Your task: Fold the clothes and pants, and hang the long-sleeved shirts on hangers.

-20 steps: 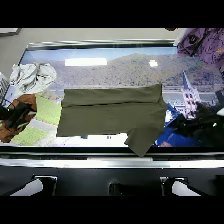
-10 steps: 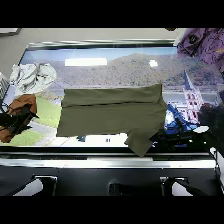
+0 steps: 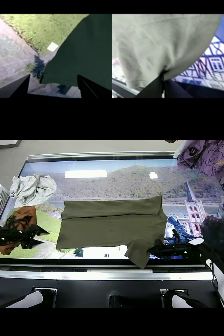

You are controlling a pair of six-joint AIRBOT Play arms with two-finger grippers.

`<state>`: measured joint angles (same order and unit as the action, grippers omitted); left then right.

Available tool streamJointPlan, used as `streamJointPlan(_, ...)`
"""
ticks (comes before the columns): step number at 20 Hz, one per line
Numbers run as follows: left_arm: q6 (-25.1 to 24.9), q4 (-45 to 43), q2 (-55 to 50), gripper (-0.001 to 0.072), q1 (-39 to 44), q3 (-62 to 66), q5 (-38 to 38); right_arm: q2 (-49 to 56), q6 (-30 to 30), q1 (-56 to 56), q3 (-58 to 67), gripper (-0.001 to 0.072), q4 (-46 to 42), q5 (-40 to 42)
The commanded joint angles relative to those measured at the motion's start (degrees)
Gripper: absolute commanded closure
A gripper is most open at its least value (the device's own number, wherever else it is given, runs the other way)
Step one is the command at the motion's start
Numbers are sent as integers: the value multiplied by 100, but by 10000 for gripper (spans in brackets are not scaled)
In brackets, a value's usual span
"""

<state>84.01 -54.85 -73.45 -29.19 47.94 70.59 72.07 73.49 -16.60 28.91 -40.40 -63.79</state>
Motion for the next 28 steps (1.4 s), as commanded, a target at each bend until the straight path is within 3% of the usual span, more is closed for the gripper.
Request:
streamJointPlan(1, -916, 538, -197, 31, -7, -542, -42, -39, -48, 13, -4, 682, 105, -50)
streamJointPlan(16, -1163, 588, -697, 50, 374, -809, -350, -699, -42, 13, -4, 684, 96, 83)
streamJointPlan(17, -1161, 599, -719, 127, 452, -811, -420, -761, -42, 13, -4, 685, 96, 83)
streamJointPlan(18, -1161, 610, -734, 260, 533, -809, -472, -811, -42, 13, -4, 685, 94, 74)
streamJointPlan(19, -1161, 625, -739, 427, 597, -809, -507, -846, -42, 13, -4, 685, 96, 57)
streamJointPlan(20, -1163, 671, -737, 675, 643, -809, -507, -866, -42, 13, -4, 685, 96, 24)
streamJointPlan(24, -949, 828, -503, 694, 664, -767, -352, -979, 28, 13, -4, 687, 94, -326)
streamJointPlan(28, 20, 262, 660, 695, 667, -811, -195, -1834, 649, 13, -4, 688, -190, -968)
